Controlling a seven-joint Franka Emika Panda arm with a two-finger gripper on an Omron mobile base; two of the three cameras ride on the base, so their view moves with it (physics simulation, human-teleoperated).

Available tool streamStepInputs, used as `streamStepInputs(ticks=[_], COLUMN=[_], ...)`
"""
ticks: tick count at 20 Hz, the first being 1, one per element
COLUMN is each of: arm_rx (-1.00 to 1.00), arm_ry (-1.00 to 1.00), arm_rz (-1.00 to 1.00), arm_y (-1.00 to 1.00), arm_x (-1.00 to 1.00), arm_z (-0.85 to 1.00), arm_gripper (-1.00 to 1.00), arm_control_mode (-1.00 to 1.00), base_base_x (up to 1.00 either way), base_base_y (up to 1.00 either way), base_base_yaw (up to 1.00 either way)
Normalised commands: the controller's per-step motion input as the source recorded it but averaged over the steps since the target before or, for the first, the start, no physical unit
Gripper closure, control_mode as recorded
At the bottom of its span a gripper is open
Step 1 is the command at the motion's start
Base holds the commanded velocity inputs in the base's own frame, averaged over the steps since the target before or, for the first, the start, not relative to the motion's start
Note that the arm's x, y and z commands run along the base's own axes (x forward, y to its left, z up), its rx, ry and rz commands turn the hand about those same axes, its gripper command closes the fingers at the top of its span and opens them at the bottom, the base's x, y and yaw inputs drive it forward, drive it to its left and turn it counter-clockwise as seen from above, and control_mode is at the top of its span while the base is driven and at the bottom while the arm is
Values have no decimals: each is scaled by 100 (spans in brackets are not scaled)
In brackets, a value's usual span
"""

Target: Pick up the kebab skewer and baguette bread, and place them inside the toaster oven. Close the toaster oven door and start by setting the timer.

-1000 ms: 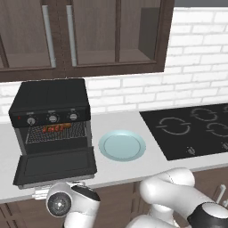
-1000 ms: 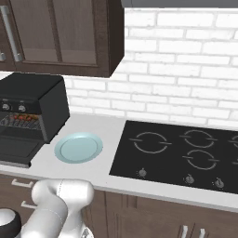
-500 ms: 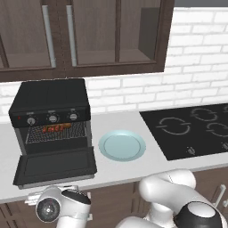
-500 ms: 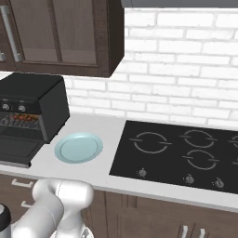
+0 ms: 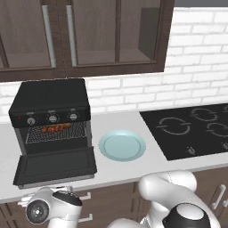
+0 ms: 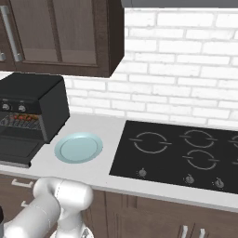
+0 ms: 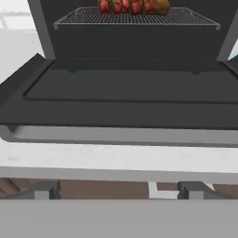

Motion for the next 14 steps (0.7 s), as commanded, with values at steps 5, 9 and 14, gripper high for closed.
streamStepInputs(ticks=[5, 9, 14], arm_rx=[0, 0, 0], arm_ry=[0, -2, -1], arm_rz=[0, 0, 0], arm_y=[0, 0, 0], arm_x=[25, 10, 11], arm_z=[0, -21, -24], arm_gripper=[-100, -100, -100], arm_control_mode=[-100, -100, -100], base_base_x=[0, 0, 0], base_base_y=[0, 0, 0], base_base_yaw=[0, 0, 0])
